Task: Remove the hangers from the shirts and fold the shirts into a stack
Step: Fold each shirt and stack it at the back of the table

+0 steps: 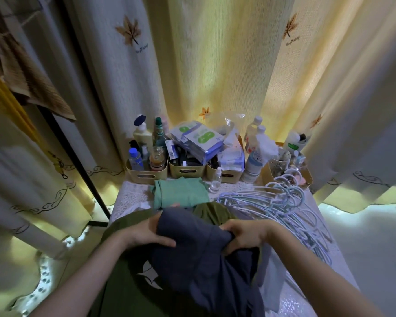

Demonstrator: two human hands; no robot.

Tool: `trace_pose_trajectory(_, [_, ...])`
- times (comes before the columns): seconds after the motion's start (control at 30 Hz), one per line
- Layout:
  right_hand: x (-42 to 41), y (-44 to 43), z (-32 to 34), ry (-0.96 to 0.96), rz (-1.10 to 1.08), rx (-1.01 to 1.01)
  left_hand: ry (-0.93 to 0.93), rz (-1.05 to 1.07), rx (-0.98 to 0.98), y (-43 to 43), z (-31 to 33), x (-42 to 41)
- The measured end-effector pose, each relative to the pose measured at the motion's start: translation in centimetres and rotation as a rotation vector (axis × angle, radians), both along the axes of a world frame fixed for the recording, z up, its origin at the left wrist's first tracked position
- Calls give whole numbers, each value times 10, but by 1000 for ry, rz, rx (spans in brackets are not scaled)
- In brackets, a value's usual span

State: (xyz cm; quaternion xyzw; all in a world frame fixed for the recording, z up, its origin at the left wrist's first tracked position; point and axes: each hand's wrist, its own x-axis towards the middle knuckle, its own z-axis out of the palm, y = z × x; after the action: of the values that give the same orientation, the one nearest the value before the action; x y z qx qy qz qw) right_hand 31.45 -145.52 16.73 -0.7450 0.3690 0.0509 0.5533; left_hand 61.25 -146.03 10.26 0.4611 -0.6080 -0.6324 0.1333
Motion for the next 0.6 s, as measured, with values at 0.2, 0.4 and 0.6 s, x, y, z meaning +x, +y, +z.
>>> trace_pose_trajectory(0.2, [-7, -20, -14, -425, -767, 494, 238, 676, 71, -13, -1, 4])
trace_pose_trajectory(0.4, [40, -59, -60, -324, -1016, 454, 162, 853, 51, -55, -8, 12])
trace_pose_trajectory(0.6, [65, -135, -82, -181, -1182, -93, 243, 845, 38, -105, -16, 27])
